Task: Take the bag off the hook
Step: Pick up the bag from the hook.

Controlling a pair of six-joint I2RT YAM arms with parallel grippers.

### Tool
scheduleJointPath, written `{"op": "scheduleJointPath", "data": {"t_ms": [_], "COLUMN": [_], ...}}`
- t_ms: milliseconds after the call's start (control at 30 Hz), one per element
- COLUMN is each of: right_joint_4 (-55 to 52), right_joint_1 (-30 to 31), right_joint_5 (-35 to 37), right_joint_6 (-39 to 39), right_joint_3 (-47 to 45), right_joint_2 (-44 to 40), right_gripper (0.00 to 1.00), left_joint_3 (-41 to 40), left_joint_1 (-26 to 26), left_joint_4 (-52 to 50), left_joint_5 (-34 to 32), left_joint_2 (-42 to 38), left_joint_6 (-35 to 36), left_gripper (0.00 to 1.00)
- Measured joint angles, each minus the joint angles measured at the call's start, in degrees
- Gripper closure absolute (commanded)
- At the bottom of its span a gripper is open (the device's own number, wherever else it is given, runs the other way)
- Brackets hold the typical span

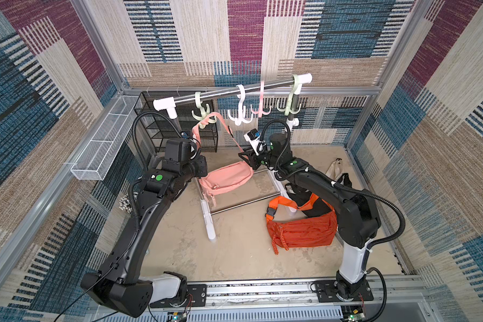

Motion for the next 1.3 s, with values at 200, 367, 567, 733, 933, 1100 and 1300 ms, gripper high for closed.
{"op": "scheduleJointPath", "data": {"t_ms": [200, 367, 567, 733, 933, 1100, 1300], "right_joint_4": [-0.1, -0.1, -0.2, -0.6, -0.9, -1.0, -1.0], "right_joint_1": [0.0, 0.0, 0.0, 0.0, 0.0, 0.0, 0.0], "right_joint_5": [0.1, 0.2, 0.4, 0.3, 0.1, 0.2, 0.2], "right_joint_6": [-0.2, -0.2, -0.4, -0.4, 0.1, 0.9, 2.0], "right_joint_3": [-2.4, -4.0, -4.0, -3.5, -3.5, -4.1, -4.1], "right_joint_2": [-2.2, -3.3, -3.6, -4.3, -6.5, -9.5, -12.0], "right_gripper": [0.64, 0.76, 0.88, 0.95, 0.98, 0.98, 0.99], "left_joint_3": [0.8, 0.8, 0.8, 1.1, 1.1, 1.3, 3.3], "left_joint_1": [0.5, 0.7, 0.8, 0.9, 1.0, 1.0, 1.1], "left_joint_4": [0.2, 0.2, 0.1, -0.1, -0.1, -0.1, -0.3], "left_joint_5": [0.0, 0.1, 0.4, 0.7, 1.4, 1.7, 2.9], "left_joint_2": [1.0, 1.0, 0.7, 0.0, -1.5, -2.8, -3.7], "left_joint_6": [0.2, 0.2, 0.2, 0.2, -0.3, -1.0, -1.1], "left_gripper": [0.92, 0.95, 0.98, 1.0, 1.0, 1.0, 1.0]}}
